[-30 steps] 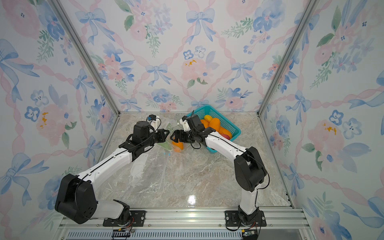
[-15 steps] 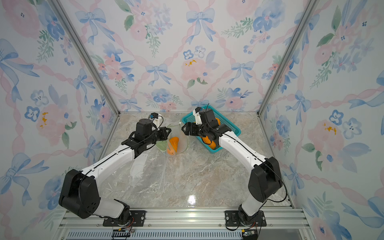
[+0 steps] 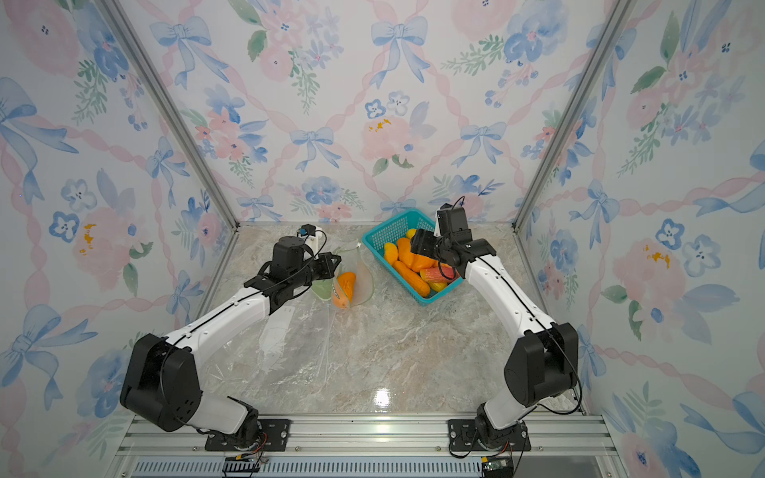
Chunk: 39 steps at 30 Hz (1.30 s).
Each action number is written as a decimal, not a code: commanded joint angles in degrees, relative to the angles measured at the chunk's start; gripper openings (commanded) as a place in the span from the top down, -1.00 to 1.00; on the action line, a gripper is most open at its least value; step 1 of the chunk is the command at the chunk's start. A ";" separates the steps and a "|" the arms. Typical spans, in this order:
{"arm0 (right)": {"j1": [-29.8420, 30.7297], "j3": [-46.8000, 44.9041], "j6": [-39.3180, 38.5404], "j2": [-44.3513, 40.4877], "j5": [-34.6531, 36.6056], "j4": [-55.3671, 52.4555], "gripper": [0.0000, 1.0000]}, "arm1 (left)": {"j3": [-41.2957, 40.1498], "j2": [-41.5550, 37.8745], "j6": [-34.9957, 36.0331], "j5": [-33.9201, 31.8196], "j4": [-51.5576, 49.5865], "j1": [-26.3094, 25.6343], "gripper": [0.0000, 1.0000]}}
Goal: Place the mango in a zip-top bag and seal the zipper
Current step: Pick up the mango from the basket.
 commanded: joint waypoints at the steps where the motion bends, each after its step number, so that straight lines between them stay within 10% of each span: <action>1: -1.89 3.24 -0.14 5.49 2.53 -3.83 -0.63 | 1.71 1.01 -0.41 -0.44 2.11 -0.35 1.00; 24: -5.84 37.83 -9.70 40.13 2.66 -16.10 -1.00 | 1.60 1.41 -0.50 0.50 3.10 -0.41 1.00; 39: -5.13 39.32 -9.84 42.46 0.86 -16.87 -0.66 | 1.85 2.85 -1.00 0.91 3.39 -0.43 1.00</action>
